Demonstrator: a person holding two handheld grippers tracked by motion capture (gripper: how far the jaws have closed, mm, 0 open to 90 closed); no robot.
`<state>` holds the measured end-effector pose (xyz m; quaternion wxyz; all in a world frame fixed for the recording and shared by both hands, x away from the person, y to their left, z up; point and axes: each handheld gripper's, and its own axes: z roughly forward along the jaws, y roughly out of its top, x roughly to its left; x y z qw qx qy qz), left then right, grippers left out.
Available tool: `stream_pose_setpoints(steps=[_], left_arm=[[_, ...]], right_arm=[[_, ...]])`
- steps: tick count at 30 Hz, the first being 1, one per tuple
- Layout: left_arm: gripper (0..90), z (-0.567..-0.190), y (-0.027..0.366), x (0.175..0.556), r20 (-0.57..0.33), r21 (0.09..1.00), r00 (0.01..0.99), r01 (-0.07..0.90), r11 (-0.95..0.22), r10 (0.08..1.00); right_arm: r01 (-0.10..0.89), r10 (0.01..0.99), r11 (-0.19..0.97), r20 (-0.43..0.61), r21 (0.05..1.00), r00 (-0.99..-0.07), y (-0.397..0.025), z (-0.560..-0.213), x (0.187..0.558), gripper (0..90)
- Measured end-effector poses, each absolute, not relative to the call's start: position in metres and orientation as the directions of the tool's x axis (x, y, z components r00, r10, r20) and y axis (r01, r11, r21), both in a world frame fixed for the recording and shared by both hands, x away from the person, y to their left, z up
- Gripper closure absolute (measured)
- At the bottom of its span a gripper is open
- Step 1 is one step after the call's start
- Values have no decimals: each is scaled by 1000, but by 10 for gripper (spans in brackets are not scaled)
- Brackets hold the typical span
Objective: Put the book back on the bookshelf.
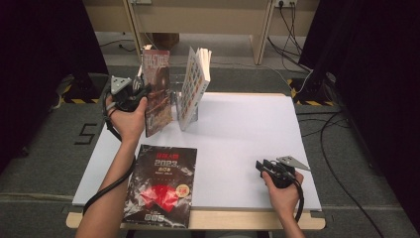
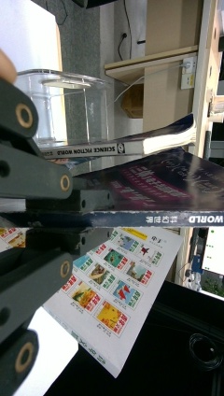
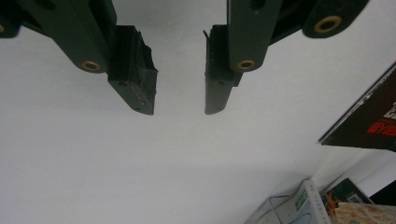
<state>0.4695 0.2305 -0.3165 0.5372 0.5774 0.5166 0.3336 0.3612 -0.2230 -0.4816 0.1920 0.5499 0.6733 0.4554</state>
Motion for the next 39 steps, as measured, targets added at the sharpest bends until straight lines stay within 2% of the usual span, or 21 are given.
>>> stream_pose_setpoints(steps=[39], left_arm=[[840,-313,224,492,-150,968,213,230,99,966]], right_arm=[[572,913,-27,253,820,-319,-222,-483,362,640]])
